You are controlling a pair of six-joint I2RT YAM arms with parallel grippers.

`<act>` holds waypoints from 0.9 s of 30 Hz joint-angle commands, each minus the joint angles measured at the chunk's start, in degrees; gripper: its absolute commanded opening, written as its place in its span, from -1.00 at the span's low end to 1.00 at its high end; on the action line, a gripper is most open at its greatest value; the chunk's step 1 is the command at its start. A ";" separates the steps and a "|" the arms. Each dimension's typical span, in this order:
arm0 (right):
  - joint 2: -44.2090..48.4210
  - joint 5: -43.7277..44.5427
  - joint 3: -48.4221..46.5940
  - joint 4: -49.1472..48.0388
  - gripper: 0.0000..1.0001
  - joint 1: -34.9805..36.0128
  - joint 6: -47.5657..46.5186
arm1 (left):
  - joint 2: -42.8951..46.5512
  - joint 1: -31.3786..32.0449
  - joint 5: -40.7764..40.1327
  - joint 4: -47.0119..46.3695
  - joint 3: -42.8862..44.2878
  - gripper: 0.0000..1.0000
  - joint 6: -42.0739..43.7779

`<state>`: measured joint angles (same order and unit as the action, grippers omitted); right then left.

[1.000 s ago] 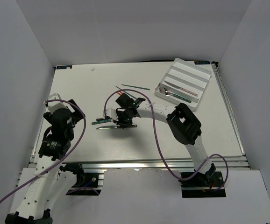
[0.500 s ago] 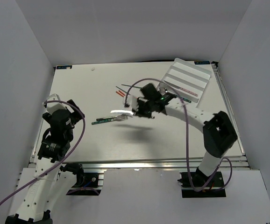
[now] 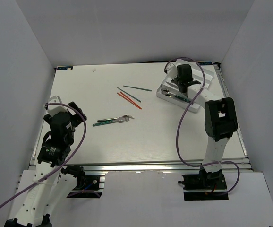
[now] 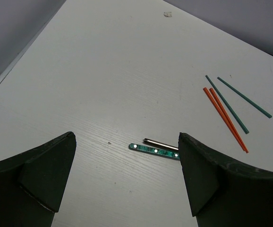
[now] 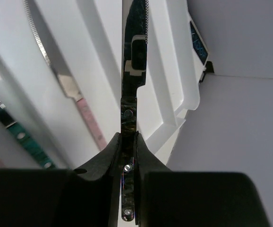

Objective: Sort the eating utensils into containers

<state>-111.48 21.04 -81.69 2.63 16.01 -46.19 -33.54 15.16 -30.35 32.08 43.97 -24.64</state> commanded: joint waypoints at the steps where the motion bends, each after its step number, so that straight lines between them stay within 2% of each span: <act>1: -1.01 1.03 -6.27 -8.36 -1.00 -1.76 -2.76 | -0.30 0.22 1.34 -0.79 -0.37 0.96 0.39; 8: -2.87 -6.35 -2.97 -5.88 -1.00 -4.84 -0.92 | -0.21 0.22 0.38 -0.52 -0.28 0.96 0.39; 18: -0.05 -9.35 4.60 -7.99 -1.00 -7.13 -0.48 | -0.82 0.31 0.29 -0.44 -0.20 0.96 0.39; 20: 0.21 -9.44 5.22 -9.05 -0.62 -7.22 -0.30 | -0.83 0.22 0.11 -0.35 -0.20 0.96 0.30; 24: 1.00 -11.10 5.49 -8.96 -0.41 -7.22 0.49 | -0.65 0.22 -0.15 -0.35 -0.28 0.96 0.30; 25: 1.61 -11.28 5.40 -9.05 -0.21 -7.31 1.10 | -0.65 0.22 -0.24 -0.35 -0.20 0.96 0.30; 27: 2.32 -12.15 5.31 -8.88 -0.17 -7.31 1.19 | -0.65 0.22 -0.41 -0.26 -0.20 0.96 0.30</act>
<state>-113.80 11.14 -76.03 -2.81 8.84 -45.95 -34.17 15.20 -30.00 32.10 43.94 -24.64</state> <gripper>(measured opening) 0.408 0.979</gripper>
